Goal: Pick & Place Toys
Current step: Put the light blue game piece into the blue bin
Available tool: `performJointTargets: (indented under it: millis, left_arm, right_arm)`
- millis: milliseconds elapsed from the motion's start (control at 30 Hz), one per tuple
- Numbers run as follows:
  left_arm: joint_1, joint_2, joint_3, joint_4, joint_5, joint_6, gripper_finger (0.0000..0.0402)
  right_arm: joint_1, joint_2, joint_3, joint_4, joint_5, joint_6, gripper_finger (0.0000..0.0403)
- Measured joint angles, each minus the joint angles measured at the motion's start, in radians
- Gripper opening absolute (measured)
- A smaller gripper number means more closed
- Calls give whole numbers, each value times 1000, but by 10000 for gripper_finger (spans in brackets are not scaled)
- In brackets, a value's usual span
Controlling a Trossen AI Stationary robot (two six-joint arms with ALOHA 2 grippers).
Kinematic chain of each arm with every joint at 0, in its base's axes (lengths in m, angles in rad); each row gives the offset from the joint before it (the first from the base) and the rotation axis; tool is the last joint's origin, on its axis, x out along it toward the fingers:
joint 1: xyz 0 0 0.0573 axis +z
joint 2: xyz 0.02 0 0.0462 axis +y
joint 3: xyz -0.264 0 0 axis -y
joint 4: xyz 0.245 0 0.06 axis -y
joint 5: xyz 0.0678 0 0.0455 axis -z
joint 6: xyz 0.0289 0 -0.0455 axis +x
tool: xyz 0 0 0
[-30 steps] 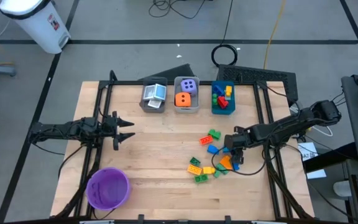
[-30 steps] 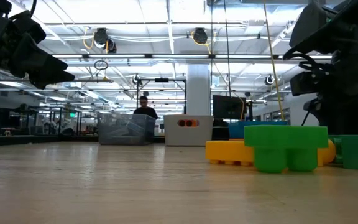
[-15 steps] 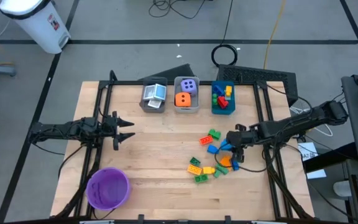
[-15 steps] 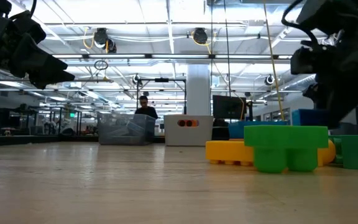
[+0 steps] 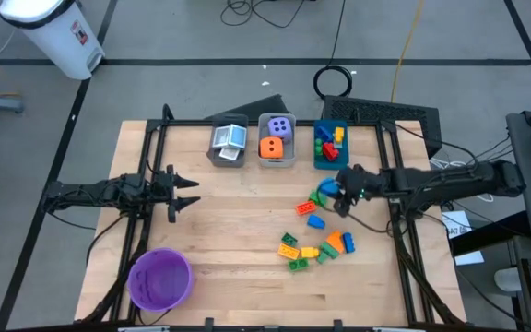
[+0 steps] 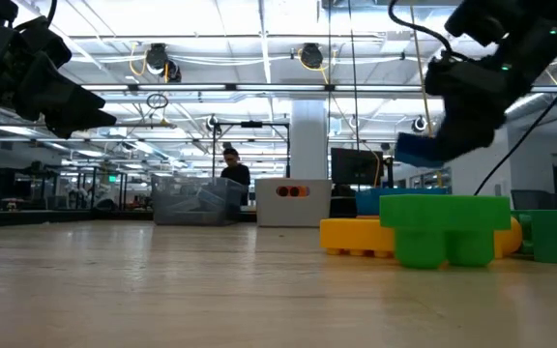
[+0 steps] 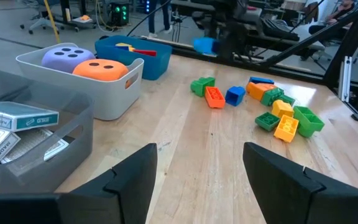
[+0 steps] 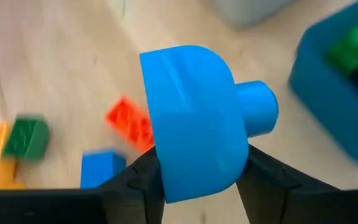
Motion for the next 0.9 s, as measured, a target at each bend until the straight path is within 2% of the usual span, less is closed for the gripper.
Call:
performJointTargets:
  millis: [200, 500, 667, 900]
  left_arm:
    - [0, 0, 0, 0, 0, 0, 246]
    - [0, 0, 0, 0, 0, 0, 246]
    - [0, 0, 0, 0, 0, 0, 246]
    - [0, 0, 0, 0, 0, 0, 246]
  right_arm:
    - [-181, 0, 0, 116, -1, -24, 148]
    - [-491, 83, 1, 128, -2, -90, 145]
    - [-591, 155, 28, 144, -4, -167, 131]
    - [-664, 270, 139, 145, -4, -265, 126]
